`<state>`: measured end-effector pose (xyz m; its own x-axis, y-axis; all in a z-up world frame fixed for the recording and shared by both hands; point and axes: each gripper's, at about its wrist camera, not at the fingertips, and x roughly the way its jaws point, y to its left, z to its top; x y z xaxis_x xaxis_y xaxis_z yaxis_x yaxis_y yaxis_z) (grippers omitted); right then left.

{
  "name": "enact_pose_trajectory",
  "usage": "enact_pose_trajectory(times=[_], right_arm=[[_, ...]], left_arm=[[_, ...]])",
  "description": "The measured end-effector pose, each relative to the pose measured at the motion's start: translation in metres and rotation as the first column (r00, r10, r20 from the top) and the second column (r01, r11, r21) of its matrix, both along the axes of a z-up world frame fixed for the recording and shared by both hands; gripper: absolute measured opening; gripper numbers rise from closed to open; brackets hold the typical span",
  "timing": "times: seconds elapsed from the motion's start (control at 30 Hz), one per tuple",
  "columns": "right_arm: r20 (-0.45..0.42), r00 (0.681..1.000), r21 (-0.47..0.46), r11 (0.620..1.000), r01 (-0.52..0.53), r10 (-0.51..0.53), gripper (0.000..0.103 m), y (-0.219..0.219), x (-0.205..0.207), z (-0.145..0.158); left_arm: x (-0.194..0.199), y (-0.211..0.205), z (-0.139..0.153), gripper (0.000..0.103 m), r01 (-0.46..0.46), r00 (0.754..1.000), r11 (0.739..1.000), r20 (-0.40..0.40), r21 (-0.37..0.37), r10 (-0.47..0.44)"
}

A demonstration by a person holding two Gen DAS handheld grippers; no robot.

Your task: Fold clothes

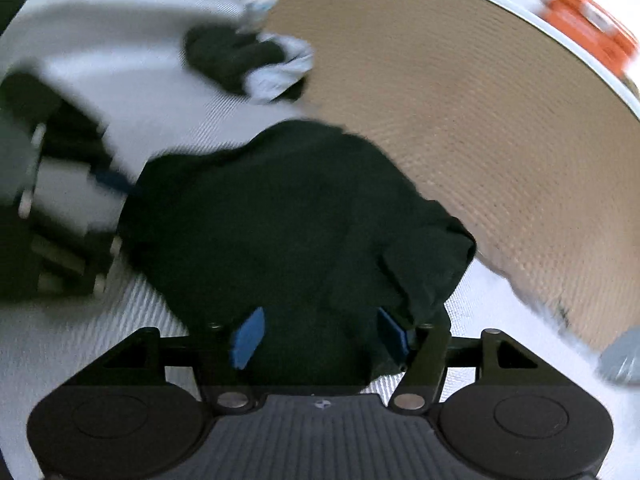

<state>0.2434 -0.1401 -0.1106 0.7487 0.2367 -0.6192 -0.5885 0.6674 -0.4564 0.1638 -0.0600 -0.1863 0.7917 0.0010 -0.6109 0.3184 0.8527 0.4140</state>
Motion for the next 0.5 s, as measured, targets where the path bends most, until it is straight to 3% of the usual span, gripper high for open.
enact_pose_trajectory(times=[0.27,0.5], right_arm=[[-0.006,0.995,-0.181,0.979,-0.097,0.097,0.066,0.005,-0.017,-0.012],[0.032,0.972,-0.408,0.891,-0.199,0.232,0.073,0.013,-0.025,-0.020]], left_arm=[[-0.006,0.000,-0.004,0.034,-0.058,0.998,0.997,0.015,-0.044,0.059],[-0.008,0.012,-0.005,0.037,-0.125,0.992,0.980,0.001,-0.153,0.127]])
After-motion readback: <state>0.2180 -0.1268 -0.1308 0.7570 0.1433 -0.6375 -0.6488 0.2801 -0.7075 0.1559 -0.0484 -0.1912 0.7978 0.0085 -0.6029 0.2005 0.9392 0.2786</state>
